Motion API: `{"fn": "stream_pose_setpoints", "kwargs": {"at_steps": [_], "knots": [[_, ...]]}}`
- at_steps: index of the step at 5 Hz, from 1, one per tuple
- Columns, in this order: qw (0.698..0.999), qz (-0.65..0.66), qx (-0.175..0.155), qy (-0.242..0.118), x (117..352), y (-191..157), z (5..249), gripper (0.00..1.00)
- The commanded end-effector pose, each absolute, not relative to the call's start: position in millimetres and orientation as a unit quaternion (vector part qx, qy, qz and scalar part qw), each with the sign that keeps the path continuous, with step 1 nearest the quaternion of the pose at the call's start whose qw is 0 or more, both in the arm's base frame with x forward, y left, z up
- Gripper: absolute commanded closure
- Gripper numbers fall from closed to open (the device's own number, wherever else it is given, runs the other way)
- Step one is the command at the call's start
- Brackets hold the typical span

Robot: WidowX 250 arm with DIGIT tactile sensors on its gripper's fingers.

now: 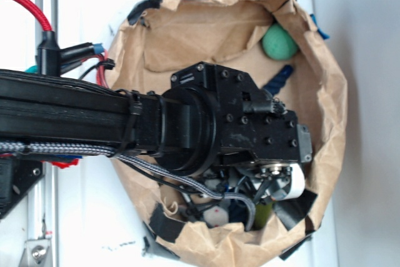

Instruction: Grab the blue rope.

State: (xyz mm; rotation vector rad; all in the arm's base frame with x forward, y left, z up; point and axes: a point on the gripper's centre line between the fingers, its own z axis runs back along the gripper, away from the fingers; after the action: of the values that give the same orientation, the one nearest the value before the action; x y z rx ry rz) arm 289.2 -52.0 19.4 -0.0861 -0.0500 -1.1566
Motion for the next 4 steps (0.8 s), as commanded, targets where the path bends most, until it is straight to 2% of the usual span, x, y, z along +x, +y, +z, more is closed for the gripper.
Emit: {"fn": "stream_pose_setpoints", "kwargs": {"at_steps": [1,3,4], "knots": [[0.827,-0.558,-0.057,-0.026,280,-71,17,1.0],[0.829,-0.555,-0.058,-0.027,280,-69,19,1.0],[0.83,-0.555,-0.031,-0.042,276,-65,29,1.0]]}}
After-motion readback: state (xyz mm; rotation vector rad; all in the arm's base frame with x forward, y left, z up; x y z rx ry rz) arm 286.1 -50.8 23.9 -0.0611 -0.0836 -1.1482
